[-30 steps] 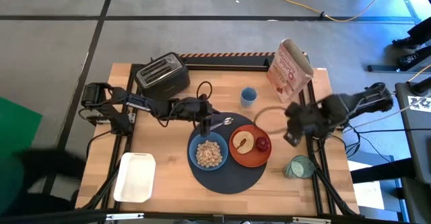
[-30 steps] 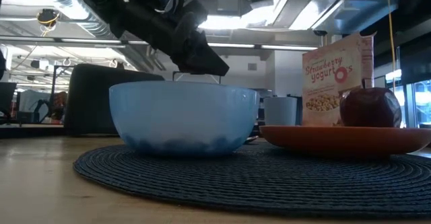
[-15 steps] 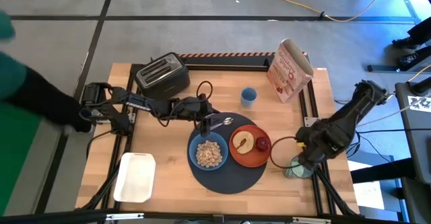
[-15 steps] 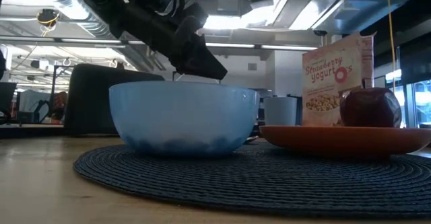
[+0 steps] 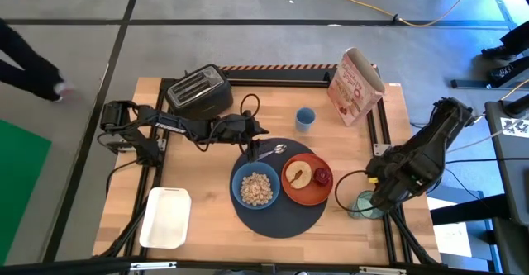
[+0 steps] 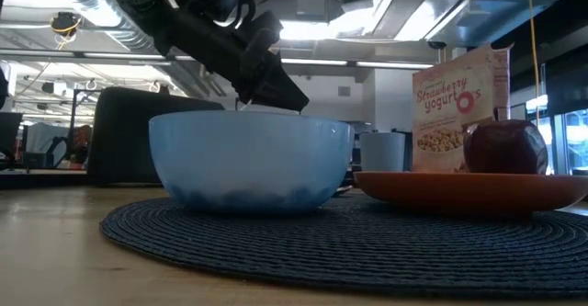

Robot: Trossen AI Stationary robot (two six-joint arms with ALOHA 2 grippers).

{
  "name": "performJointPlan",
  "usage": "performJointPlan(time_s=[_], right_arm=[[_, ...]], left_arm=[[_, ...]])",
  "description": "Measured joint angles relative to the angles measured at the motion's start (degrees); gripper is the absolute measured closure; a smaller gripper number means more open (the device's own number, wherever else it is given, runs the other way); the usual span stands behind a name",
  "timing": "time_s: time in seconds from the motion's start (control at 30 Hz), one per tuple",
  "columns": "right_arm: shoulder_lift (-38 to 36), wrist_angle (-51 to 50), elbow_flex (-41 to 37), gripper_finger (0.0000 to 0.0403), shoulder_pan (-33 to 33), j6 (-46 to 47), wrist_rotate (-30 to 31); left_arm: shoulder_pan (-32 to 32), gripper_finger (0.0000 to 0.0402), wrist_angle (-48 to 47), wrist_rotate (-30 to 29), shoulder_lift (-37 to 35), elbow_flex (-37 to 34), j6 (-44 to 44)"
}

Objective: Arrange a breakfast setting
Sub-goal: Put the blue cup on the top right of the placemat

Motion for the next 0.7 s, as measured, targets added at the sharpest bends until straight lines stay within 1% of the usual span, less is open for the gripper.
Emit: performJointPlan(time_s=[0.1,0.27,0.43,0.63,0.7], right_arm=[[-0.1,1.8,0.7,0.0203,0.0,-0.3,0.7],[0.2,4.3,0.5,0.0203,0.0,-0.4,4.6],[0.3,7.0,-2.4,0.0203,0.0,-0.4,4.3],[0.3,7.5,-6.5,0.0203,0.0,-0.4,3.4],[0.3,7.8,-7.4,0.021,0.0,-0.4,2.8]], left_arm=[[0.0,0.0255,0.0,0.0,0.0,0.0,0.0],[0.0,0.0255,0.0,0.0,0.0,0.0,-0.1],[-0.2,0.0255,-0.2,0.0,0.0,0.0,-0.1],[-0.7,0.0255,-0.4,0.1,0.0,0.0,-0.1],[-0.7,0.0255,-0.4,0.1,0.0,0.0,-0.1]])
